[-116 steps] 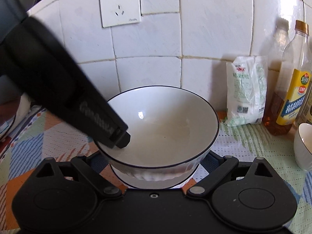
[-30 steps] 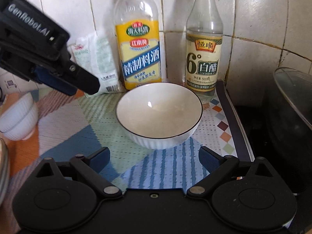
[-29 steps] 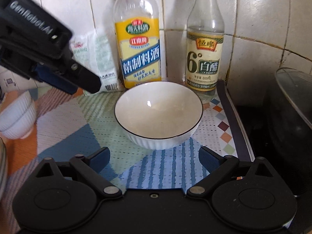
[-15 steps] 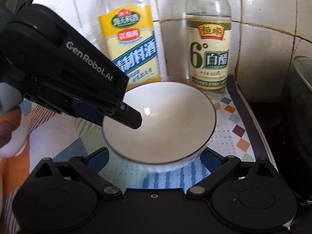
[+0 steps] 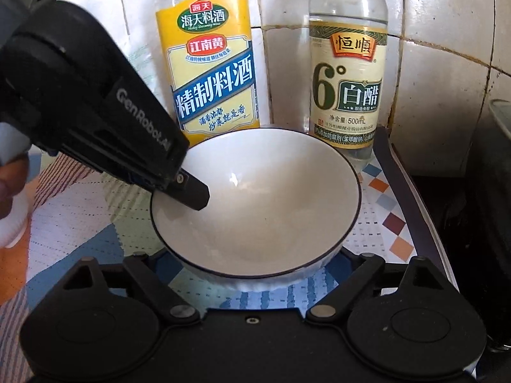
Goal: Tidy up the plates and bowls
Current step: 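Move the left gripper to the bowl by the bottles and grasp its rim, then carry the bowl with the left gripper and lower it onto the bowl stack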
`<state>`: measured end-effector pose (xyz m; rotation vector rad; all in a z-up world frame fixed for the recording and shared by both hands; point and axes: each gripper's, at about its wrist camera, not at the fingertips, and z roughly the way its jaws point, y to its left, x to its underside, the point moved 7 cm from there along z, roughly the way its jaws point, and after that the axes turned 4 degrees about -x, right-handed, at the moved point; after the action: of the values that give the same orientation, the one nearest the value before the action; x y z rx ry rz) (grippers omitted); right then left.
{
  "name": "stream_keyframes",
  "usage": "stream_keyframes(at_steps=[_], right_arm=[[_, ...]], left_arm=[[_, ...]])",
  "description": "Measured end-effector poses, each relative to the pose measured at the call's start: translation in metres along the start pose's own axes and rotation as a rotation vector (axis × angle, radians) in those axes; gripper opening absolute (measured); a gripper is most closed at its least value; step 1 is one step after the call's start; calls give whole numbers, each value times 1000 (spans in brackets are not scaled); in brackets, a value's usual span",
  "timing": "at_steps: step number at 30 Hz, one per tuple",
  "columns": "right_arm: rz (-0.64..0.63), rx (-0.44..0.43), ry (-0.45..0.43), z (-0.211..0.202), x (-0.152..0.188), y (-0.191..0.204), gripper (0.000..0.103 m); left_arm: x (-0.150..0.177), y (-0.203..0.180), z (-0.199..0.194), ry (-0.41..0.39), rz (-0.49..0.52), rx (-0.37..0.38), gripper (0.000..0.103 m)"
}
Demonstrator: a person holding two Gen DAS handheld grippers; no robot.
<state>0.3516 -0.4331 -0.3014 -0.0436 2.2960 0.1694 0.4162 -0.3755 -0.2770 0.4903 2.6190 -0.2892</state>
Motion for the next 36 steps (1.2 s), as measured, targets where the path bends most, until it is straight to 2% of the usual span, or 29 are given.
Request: stream_keyframes(at_steps=[9, 12, 18, 21, 25, 36], right_arm=[[3, 13, -29, -3, 5, 6, 94], [35, 18, -52, -10, 11, 7, 94], [45, 34, -78, -25, 19, 11, 94], [50, 33, -96, -37, 20, 17, 94], [27, 44, -119, -54, 22, 28, 94], [-9, 54, -158, -95, 16, 97, 94]], left_arm=[[3, -12, 0, -3, 157, -60, 8], [5, -15, -7, -24, 163, -38, 8], [13, -20, -20, -13, 234, -40, 9], [19, -21, -33, -12, 245, -47, 9], [27, -21, -51, -22, 309, -35, 10], [52, 19, -122, -37, 295, -33, 10]])
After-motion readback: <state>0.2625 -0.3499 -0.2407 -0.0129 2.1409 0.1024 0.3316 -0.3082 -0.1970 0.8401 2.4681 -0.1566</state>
